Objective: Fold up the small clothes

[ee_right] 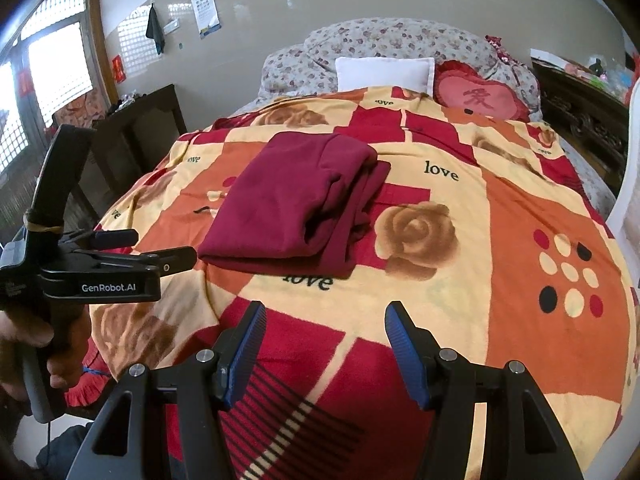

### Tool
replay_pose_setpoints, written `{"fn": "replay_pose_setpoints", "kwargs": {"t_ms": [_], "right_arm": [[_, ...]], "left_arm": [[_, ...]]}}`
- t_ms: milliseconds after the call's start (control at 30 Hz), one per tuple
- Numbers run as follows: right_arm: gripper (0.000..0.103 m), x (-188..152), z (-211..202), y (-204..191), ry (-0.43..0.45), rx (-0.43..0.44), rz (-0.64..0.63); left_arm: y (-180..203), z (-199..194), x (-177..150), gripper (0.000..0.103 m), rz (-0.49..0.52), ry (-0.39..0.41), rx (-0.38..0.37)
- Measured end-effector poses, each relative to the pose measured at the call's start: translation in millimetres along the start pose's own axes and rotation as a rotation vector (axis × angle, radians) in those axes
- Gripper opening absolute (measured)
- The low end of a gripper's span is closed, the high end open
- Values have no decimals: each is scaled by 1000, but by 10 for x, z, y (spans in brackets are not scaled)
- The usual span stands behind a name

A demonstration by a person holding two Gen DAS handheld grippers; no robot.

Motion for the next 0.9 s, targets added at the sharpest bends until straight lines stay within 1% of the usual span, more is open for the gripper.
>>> {"fn": "replay_pose_setpoints", "kwargs": {"t_ms": [533, 667, 900], "right_arm": [[59, -20, 4, 42, -13, 6, 23], [59, -24, 7, 36, -18, 8, 17], [59, -19, 12, 22, -20, 8, 24]], "left_arm": [[0, 88, -13, 102, 8, -22, 14], [15, 113, -29, 102, 7, -34, 1], [29, 133, -40, 102, 13, -43, 4]]}}
Point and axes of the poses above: each gripper's, at about its wrist camera, not at the fingertips, and z roughly the way its jaws point, y to its right, x to its top, the point moved 2 cm from there along z, roughly the way its jaws point, and after that the axes turned 4 degrees about z, right-handed, at the moved point
